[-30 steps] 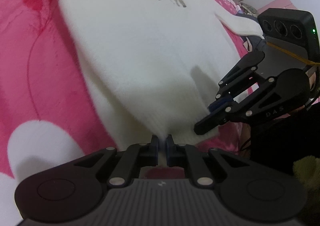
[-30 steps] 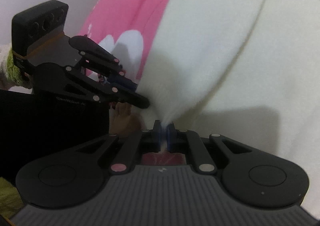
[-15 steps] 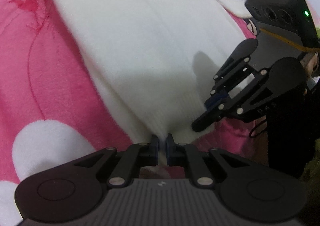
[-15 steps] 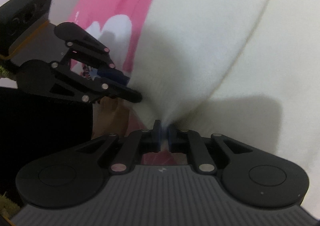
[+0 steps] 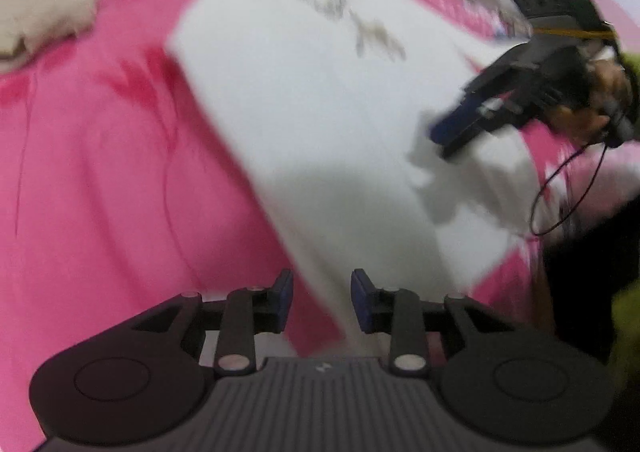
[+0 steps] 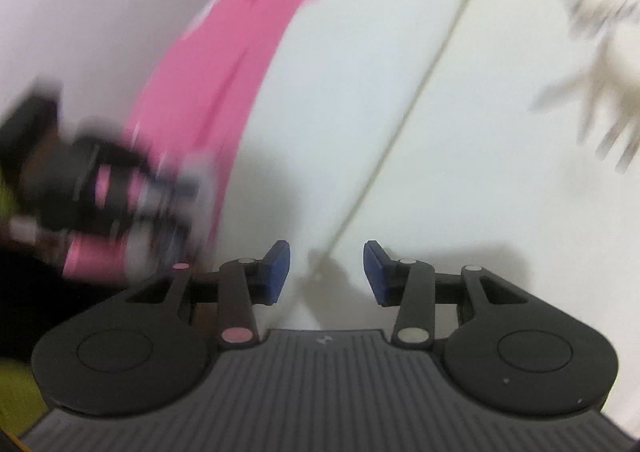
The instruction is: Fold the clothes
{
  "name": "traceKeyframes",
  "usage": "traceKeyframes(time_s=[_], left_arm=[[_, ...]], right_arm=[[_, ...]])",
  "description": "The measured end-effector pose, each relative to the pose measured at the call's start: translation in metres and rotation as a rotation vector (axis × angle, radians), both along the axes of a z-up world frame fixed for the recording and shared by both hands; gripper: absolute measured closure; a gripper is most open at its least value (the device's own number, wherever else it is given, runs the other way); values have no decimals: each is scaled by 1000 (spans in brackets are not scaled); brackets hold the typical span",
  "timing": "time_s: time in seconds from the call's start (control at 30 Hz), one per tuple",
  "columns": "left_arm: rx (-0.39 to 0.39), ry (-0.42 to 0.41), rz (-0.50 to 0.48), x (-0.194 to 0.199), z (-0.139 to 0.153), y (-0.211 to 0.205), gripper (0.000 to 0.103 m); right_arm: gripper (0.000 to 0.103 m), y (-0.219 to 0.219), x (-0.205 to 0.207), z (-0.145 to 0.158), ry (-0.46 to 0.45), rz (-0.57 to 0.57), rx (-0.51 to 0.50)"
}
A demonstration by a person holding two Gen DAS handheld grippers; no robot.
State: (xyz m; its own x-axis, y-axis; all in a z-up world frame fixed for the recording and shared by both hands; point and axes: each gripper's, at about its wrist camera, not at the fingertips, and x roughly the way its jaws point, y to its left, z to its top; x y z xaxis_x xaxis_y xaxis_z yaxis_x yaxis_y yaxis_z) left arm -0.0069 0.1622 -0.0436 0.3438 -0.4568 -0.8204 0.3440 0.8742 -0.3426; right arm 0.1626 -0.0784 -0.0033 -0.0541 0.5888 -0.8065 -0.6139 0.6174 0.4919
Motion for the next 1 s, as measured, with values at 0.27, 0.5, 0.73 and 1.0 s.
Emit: traceKeyframes(time_s=[0.27,0.5,0.73,1.0], left_arm=[[-124,-29,-13,32,-31,-52,71],[-204,16,21,34,-51,-48,71],[-229,29,20,35,-55,-40,71],[-232,40,16,40,-54,-39,71]], right_arm=[[63,34,129,-18,-109,-233,14],[64,55,185,-47,-138,-314,53],[63,59,212,-77,7,-381,155],[63,50,233,-96,115,-502,330]])
